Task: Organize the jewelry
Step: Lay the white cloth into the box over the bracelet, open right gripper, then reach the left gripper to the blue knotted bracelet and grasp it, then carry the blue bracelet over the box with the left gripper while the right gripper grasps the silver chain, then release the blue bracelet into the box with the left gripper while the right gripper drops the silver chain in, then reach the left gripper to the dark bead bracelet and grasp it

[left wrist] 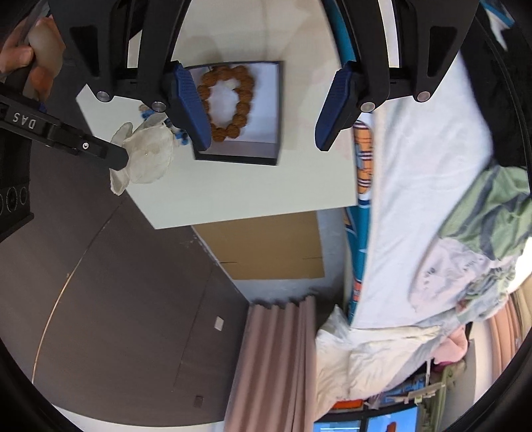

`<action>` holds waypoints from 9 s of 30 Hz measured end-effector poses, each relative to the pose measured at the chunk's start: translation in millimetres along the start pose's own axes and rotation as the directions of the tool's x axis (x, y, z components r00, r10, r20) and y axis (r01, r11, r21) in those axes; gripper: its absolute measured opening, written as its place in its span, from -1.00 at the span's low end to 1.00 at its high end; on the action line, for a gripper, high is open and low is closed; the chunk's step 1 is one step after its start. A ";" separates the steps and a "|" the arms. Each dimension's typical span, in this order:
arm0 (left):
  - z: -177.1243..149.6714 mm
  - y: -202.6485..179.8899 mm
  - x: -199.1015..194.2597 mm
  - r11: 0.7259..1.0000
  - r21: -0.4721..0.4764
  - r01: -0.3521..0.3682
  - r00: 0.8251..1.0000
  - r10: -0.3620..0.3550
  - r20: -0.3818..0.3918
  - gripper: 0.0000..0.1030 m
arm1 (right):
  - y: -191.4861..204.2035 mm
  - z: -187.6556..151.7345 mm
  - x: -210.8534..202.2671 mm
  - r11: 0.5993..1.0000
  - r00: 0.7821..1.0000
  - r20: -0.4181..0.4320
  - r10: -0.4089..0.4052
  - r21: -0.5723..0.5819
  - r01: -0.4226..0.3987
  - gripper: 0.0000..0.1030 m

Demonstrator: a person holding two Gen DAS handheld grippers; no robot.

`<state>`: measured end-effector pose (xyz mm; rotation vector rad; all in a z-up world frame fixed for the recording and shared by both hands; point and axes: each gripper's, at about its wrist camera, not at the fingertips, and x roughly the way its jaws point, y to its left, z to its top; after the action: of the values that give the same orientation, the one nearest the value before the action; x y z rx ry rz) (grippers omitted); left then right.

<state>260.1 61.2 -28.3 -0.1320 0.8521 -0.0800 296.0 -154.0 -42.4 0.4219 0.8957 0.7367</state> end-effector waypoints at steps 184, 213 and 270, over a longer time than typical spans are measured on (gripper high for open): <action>12.1 6.9 -105.3 0.996 0.082 0.037 0.989 -0.048 0.140 -0.80 | 189.3 132.6 -109.2 0.937 0.984 0.179 -0.015 -0.342 0.077 -0.65; 10.5 16.1 -90.5 0.998 0.067 0.003 0.995 -0.010 0.096 -0.80 | 90.9 68.6 -4.6 0.980 0.997 -0.064 -0.044 -0.195 0.031 0.23; -81.2 -158.3 77.9 0.934 0.263 0.242 0.930 -0.146 -0.339 -0.53 | -122.3 -28.8 -133.0 0.940 0.952 0.005 -0.306 0.159 0.301 0.48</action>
<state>247.1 -111.8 -115.7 0.0865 1.1336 -0.4281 266.6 -333.7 -60.8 0.4201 0.9678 0.3767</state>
